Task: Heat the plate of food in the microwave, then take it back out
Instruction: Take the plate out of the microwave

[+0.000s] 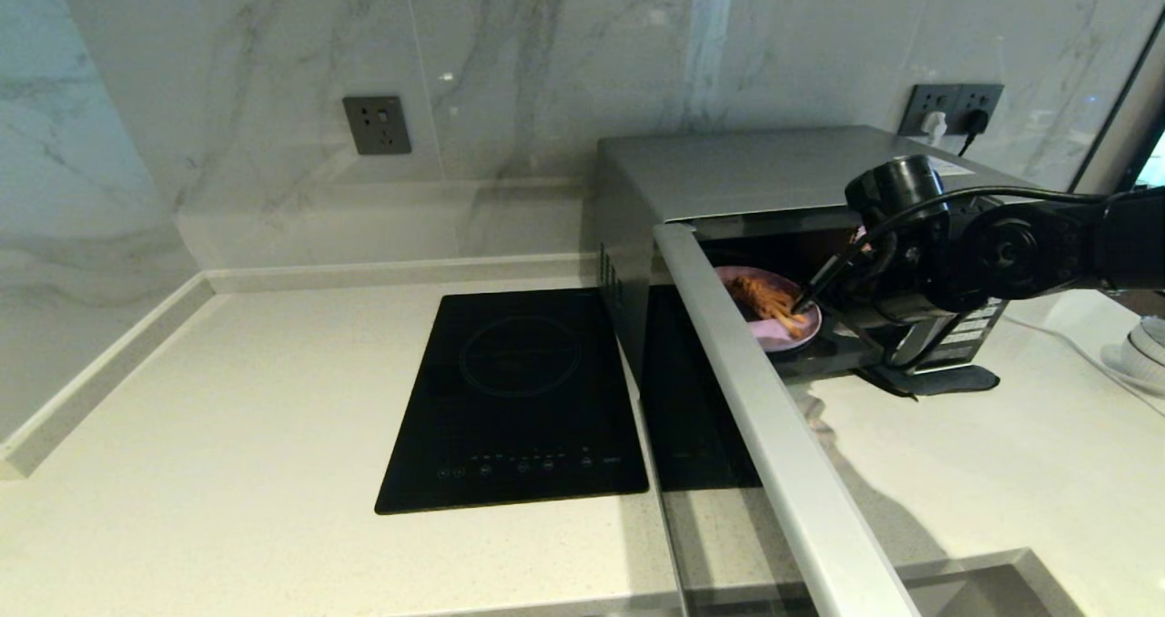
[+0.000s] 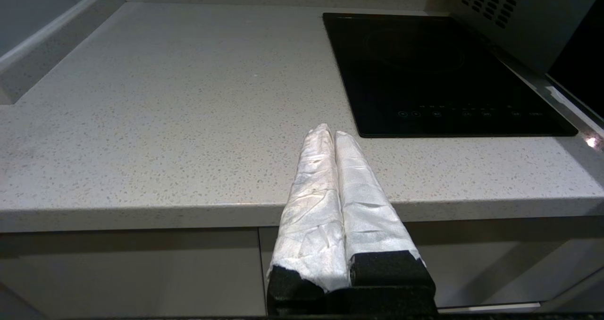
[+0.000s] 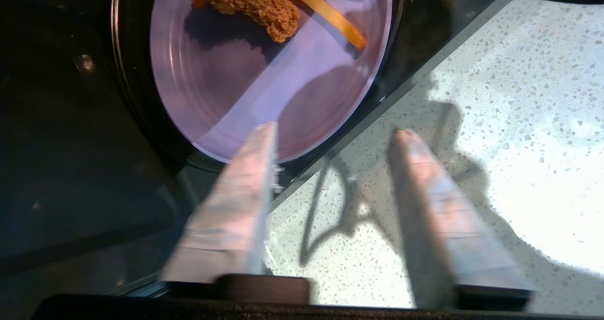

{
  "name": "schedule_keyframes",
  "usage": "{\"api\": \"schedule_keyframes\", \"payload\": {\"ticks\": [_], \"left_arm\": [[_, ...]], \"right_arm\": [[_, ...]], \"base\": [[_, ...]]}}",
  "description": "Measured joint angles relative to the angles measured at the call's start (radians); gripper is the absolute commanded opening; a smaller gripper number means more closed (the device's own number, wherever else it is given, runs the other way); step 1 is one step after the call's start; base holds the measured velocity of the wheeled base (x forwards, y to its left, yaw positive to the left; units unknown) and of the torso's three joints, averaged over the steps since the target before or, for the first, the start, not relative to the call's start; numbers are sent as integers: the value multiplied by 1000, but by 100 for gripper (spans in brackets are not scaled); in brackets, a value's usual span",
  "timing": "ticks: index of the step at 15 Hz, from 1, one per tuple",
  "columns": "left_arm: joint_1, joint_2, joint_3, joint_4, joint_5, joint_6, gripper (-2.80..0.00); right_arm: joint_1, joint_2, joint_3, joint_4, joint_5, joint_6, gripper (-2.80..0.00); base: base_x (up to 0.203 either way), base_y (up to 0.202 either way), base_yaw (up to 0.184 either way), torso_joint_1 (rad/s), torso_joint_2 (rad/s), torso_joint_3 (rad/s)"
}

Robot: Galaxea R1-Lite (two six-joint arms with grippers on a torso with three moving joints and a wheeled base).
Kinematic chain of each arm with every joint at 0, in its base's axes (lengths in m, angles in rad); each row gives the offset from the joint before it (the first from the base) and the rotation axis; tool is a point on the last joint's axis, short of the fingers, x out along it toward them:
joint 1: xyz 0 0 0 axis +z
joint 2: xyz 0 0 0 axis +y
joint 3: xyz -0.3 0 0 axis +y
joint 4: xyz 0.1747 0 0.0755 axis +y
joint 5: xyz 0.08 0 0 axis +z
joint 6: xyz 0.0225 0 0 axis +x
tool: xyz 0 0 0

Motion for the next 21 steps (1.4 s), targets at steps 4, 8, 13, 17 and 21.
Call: {"api": "schedule_keyframes", "payload": {"ticks": [4, 8, 13, 17, 21], "left_arm": [[0, 0, 0, 0, 0, 0, -280], [0, 0, 0, 0, 0, 0, -280], [0, 0, 0, 0, 0, 0, -280], [0, 0, 0, 0, 0, 0, -280], [0, 0, 0, 0, 0, 0, -280]], "right_arm": [[-6, 41, -16, 9, -56, 75, 0], [-10, 94, -22, 53, -110, 153, 0], [-9, 132, -20, 64, -108, 174, 0], [-9, 163, -40, 57, -104, 175, 0], [-9, 194, -79, 54, -94, 176, 0]], "base": [[0, 0, 0, 0, 0, 0], [0, 0, 0, 0, 0, 0], [0, 0, 0, 0, 0, 0], [0, 0, 0, 0, 0, 0], [0, 0, 0, 0, 0, 0]]}}
